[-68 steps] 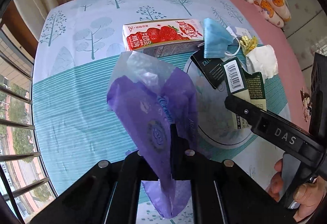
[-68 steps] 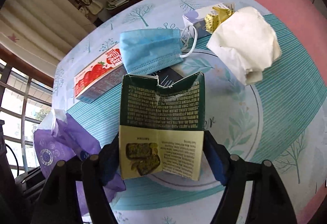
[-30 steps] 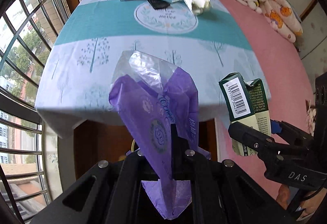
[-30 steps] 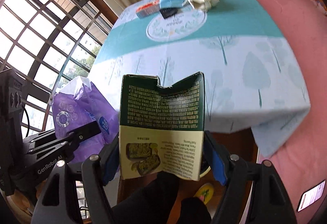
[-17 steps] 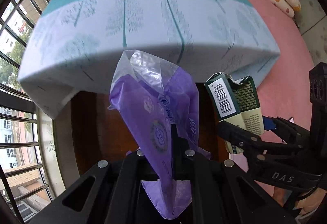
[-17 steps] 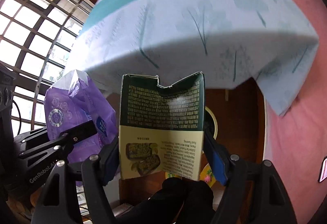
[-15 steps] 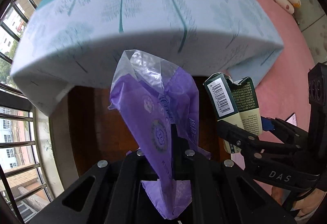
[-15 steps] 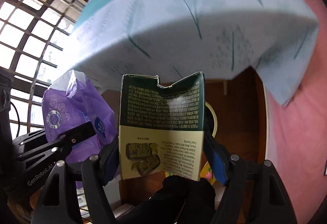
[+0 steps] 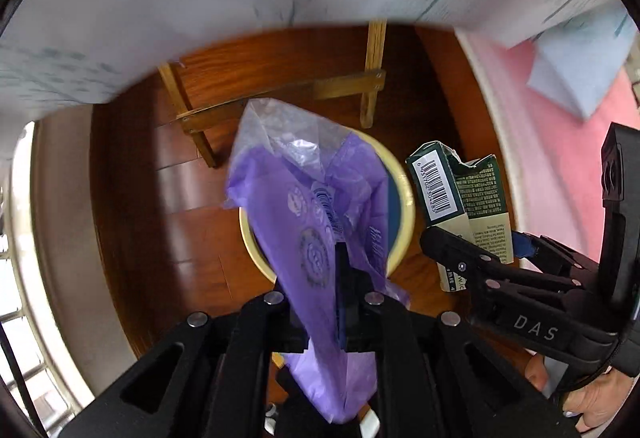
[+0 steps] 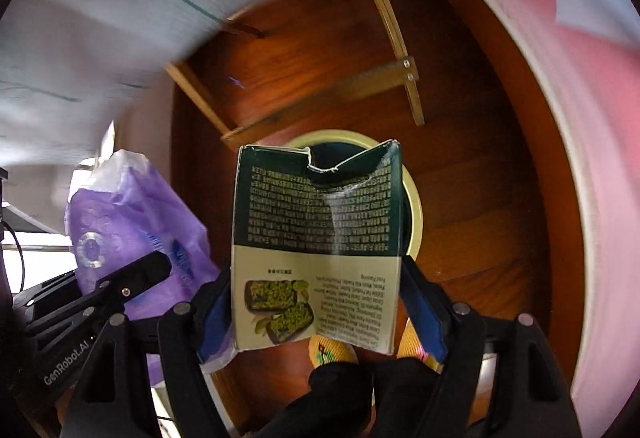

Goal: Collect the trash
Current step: 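Lower the purple bag and green snack box over the bin and open both tools, then raise both tools back up toward the table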

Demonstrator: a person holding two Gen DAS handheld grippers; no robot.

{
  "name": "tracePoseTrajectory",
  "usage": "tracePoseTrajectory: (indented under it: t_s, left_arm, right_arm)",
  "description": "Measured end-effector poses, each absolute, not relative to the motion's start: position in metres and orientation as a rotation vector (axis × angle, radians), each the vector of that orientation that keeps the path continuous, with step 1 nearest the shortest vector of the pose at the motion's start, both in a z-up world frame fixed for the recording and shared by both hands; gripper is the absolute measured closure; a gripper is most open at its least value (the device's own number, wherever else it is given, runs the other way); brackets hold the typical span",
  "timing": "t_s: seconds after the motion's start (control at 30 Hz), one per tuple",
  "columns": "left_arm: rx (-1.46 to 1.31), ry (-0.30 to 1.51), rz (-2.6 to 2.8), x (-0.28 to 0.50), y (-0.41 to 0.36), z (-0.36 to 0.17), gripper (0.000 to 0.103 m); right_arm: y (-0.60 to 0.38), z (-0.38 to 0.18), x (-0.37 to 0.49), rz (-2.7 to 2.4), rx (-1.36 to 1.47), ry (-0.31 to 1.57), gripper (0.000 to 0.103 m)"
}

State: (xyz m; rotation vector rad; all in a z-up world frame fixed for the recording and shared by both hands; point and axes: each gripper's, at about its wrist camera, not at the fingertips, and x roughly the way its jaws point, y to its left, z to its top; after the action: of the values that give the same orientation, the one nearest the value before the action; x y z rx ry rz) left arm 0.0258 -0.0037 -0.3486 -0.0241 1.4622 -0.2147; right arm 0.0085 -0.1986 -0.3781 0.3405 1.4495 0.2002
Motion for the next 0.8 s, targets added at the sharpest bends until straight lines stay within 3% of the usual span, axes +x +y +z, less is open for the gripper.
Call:
tracePoseTrajectory:
  t_s: [0.13,0.2,0.3,0.43,0.7,0.8]
  left_arm:
    - [0.033,1.443,-0.241,0.029,-0.008,-0.385,0.077]
    - [0.049,1.438,-0.248,0.030,-0.009,-0.399,0.053]
    - [0.051,1.424,-0.226,0.035,-0.003,-0.410,0.030]
    - [0.028,1.436,-0.181,0.041,0.008,-0.418,0.027]
    - [0.011,1.398,-0.113,0.037,0.033,-0.413,0.010]
    - [-0.001,1.377,-0.091,0.037,0.040,-0.406,0.010]
  right_arm:
    - [-0.201,-0.415,0.006,0.167,0.364,1.443,0.026]
    - [-0.200,-0.428,0.005,0.157,0.369,1.444,0.026]
    - [-0.198,-0.439,0.004,0.151,0.375,1.443,0.026]
    - [-0.194,-0.446,0.003,0.153,0.367,1.441,0.025]
    - [-0.186,-0.451,0.006,0.157,0.373,1.443,0.021]
    - [-0.180,-0.452,0.009,0.165,0.391,1.456,0.020]
